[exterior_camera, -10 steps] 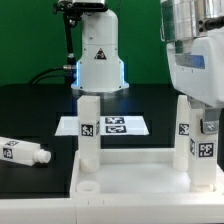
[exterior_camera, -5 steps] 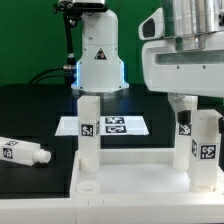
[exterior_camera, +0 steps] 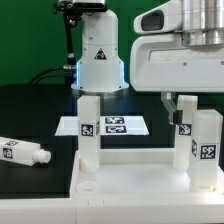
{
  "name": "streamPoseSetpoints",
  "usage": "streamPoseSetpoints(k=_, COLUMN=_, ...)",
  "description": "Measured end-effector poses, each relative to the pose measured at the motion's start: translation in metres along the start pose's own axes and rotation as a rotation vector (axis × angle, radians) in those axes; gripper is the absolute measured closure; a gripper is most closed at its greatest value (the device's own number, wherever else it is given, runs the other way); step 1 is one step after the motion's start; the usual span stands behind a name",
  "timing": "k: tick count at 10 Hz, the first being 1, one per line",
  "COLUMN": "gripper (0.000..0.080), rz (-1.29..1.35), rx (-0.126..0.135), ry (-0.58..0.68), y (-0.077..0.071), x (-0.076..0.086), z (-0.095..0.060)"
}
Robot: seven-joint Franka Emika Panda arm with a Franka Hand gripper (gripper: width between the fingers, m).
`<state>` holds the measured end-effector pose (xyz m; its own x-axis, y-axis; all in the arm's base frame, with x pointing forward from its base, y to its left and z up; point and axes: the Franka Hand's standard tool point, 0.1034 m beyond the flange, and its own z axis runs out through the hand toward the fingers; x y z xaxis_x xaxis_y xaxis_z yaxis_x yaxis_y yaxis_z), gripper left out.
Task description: Assemble desk
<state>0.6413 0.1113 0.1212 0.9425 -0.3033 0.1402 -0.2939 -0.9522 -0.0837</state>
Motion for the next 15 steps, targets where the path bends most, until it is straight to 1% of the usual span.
streamPoseSetpoints(k=1, gripper=0.0154, rz=0.024, rx=-0.001, ry=0.000, y=0.002, x=0.000, z=0.000)
streamPoseSetpoints(k=2, gripper=0.0314, rz=0.063, rx=-0.001, ry=0.000, y=0.002, x=0.000, z=0.000)
streamPoseSetpoints(k=3, gripper=0.0314, rz=0.063, rx=-0.002, ry=0.000, y=0.002, x=0.000, z=0.000)
streamPoseSetpoints(k=4, gripper=0.0496, rz=0.090, rx=-0.002, ry=-0.001, y=0.002, x=0.000, z=0.001)
streamPoseSetpoints(k=7, gripper=0.0515, rz=0.365, rx=-0.006, ry=0.000, y=0.006, x=0.001, z=0.001)
streamPoseSetpoints(k=8, gripper=0.0515, rz=0.574, rx=-0.013, ry=-0.002, y=0.008, x=0.000, z=0.001)
streamPoseSetpoints(k=9, gripper=0.0515, rz=0.815, rx=-0.010, ry=-0.008, y=0.009, x=-0.002, z=0.002)
streamPoseSetpoints(k=10, gripper=0.0515, rz=1.035, rx=0.003, ry=-0.019, y=0.012, x=-0.003, z=0.002)
streamPoseSetpoints(k=11, gripper=0.0514, rz=1.238, rx=0.013, ry=-0.035, y=0.010, x=-0.004, z=0.002)
streamPoseSetpoints(k=12, gripper=0.0514, rz=1.344, rx=0.017, ry=-0.046, y=0.010, x=-0.005, z=0.003)
streamPoseSetpoints(k=14, gripper=0.0514, rz=1.312, rx=0.017, ry=-0.044, y=0.010, x=-0.005, z=0.002)
streamPoseSetpoints(k=15, gripper=0.0440, rz=1.232, rx=0.017, ry=-0.044, y=0.011, x=-0.002, z=0.001)
